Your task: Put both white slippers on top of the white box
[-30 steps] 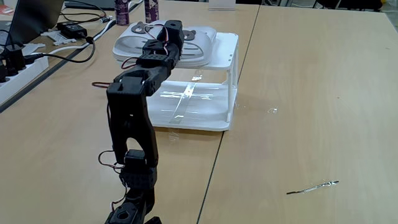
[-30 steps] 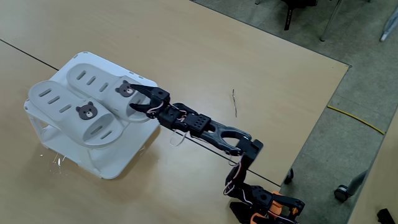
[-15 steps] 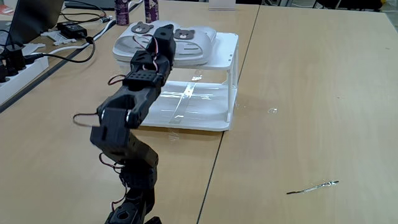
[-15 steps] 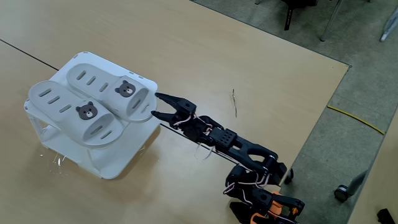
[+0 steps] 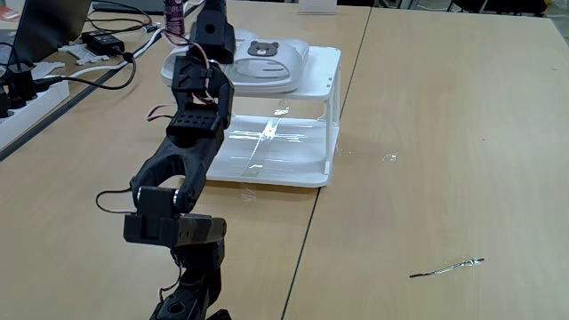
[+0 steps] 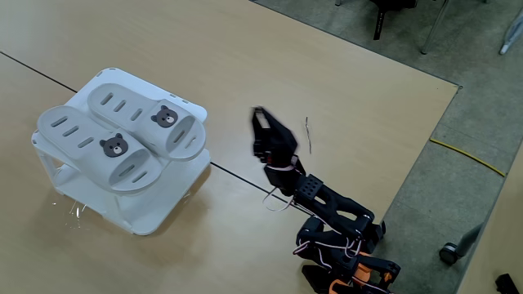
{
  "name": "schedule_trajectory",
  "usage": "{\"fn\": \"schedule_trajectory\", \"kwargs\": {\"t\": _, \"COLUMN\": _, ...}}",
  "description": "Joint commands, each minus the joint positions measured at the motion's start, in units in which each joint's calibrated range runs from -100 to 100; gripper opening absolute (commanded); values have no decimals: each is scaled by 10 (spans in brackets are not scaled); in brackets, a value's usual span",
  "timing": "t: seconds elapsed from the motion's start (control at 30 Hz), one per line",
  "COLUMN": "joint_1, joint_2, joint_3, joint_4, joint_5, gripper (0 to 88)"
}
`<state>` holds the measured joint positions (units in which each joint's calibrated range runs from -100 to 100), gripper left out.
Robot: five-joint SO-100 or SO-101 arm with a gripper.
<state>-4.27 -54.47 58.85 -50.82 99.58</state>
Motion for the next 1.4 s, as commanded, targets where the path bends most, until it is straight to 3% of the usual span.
{"fn": "schedule_trajectory", "kwargs": {"t": 0.0, "joint_1": 5, "joint_2": -65, "joint_3": -9, "joint_4": -151, "joint_5": 4, "gripper": 7}}
{"fn": "schedule_trajectory", "kwargs": {"t": 0.23, "joint_1": -3, "joint_2": -125, "joint_3": 225, "joint_4": -492, "joint_5": 4, "gripper": 7}}
{"fn": "schedule_trajectory", "kwargs": {"t": 0.37, "joint_1": 4, "joint_2": -226, "joint_3": 412, "joint_4": -487, "joint_5": 4, "gripper": 7}}
{"fn": "schedule_trajectory", "kwargs": {"t": 0.67, "joint_1": -2, "joint_2": -449, "joint_3": 410, "joint_4": -487, "joint_5": 4, "gripper": 7}}
{"fn": "schedule_trajectory", "kwargs": {"t": 1.37, "joint_1": -2, "joint_2": -443, "joint_3": 410, "joint_4": -487, "joint_5": 4, "gripper": 7}}
